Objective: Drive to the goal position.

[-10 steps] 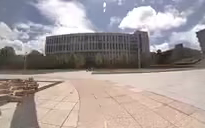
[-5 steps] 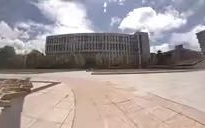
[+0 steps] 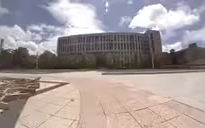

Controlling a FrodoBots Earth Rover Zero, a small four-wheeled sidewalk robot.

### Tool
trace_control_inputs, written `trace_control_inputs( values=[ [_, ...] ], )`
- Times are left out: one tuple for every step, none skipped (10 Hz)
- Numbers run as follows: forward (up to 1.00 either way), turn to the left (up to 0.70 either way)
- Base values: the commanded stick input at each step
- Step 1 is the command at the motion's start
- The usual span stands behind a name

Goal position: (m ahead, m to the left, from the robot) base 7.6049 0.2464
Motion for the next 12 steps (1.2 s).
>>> trace_control_inputs(
  values=[
    [0.70,0.07],
    [0.70,0.07],
    [0.70,0.07],
    [0.70,0.07],
    [0.70,0.06],
    [0.70,0.06],
    [0.70,0.06],
    [0.70,0.06],
    [0.70,0.06],
    [0.70,0.05],
    [0.70,0.06],
    [0.70,0.07]
  ],
)
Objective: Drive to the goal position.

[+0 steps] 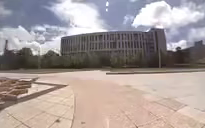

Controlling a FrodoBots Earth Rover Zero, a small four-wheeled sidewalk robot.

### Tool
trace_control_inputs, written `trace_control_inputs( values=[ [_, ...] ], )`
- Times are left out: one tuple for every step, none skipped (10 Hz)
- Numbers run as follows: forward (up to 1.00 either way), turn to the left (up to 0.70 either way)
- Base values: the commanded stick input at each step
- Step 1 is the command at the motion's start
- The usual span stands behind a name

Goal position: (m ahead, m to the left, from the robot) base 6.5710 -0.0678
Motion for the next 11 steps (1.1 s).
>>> trace_control_inputs(
  values=[
    [0.70,0.06],
    [0.70,0.06],
    [0.70,0.05],
    [0.70,0.04],
    [0.70,0.04],
    [0.70,0.04],
    [0.70,0.05],
    [0.70,0.05],
    [0.70,0.06],
    [0.70,0.06],
    [0.70,0.06]
  ],
)
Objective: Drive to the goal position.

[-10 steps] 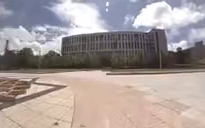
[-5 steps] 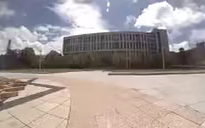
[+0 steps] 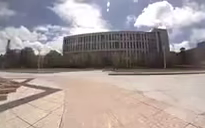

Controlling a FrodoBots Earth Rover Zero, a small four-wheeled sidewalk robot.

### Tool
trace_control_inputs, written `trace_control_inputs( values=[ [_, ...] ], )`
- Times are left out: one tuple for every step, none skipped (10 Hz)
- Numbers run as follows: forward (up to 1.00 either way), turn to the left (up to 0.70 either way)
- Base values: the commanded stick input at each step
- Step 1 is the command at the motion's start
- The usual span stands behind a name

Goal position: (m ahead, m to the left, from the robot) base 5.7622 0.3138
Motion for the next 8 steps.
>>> trace_control_inputs(
  values=[
    [0.70,0.05],
    [0.70,0.06],
    [0.70,0.05],
    [0.70,0.06],
    [0.70,0.06],
    [0.70,0.06],
    [0.70,0.06],
    [0.70,0.05]
  ],
)
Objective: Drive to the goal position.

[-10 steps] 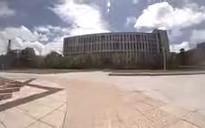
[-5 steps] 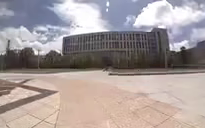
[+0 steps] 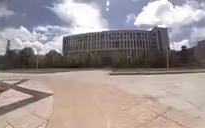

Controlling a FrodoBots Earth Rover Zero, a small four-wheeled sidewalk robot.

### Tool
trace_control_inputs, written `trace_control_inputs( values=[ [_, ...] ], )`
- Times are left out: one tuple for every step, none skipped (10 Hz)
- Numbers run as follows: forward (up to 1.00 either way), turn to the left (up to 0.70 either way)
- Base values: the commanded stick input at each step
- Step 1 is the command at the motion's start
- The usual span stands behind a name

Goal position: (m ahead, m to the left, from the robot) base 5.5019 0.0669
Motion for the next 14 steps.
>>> trace_control_inputs(
  values=[
    [0.70,0.06],
    [0.70,0.06],
    [0.70,0.07],
    [0.70,0.04],
    [0.70,0.04],
    [0.70,0.04],
    [0.70,0.04],
    [0.70,0.04],
    [0.70,0.04],
    [0.70,0.04],
    [0.70,0.05],
    [0.70,0.04],
    [0.70,0.15],
    [0.70,0.12]
  ],
)
